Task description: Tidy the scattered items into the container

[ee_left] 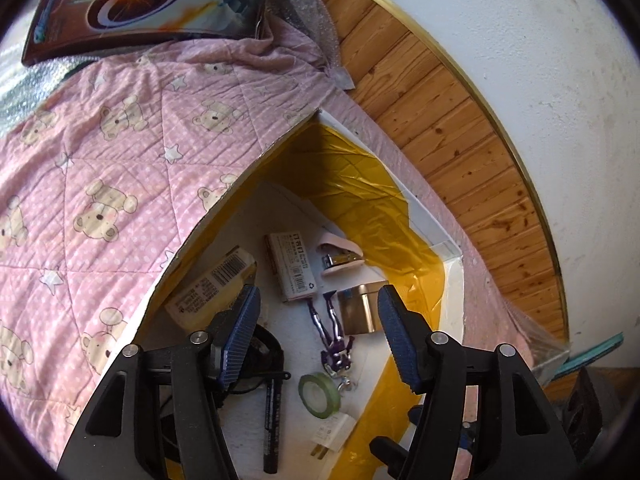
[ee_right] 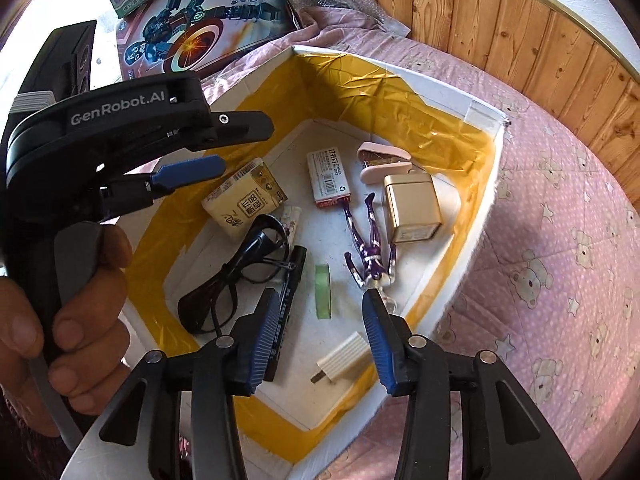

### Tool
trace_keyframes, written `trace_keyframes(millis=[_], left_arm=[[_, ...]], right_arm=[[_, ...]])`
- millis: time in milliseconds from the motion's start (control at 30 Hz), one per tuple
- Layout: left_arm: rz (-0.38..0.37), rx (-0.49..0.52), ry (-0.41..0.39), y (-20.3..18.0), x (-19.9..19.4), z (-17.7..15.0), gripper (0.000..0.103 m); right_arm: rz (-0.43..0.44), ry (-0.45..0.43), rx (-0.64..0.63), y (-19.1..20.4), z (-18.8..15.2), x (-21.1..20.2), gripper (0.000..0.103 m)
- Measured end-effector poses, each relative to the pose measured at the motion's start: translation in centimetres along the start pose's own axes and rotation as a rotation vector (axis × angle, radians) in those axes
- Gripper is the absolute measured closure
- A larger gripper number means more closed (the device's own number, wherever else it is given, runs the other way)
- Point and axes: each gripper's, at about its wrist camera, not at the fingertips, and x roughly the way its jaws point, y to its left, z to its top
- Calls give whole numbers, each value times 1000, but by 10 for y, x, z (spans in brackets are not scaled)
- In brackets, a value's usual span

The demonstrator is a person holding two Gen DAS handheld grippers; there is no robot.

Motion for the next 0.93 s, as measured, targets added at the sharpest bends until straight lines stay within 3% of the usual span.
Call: trace_keyframes(millis=[267, 400, 533, 933], left_arm=[[137, 142, -157, -15, -50, -24, 39], [134, 167, -222, -21, -77, -42, 39], [107, 212, -254, -30, -91, -63, 37], [102, 268, -300, -32, -121, -99, 36]], right_arm=[[-72, -70, -124, 23, -28, -29, 51], [-137, -144, -233, 46, -49, -48, 42], [-161, -191, -300, 63, -67, -64, 38], [-138, -211, -307, 76, -101, -82, 37]])
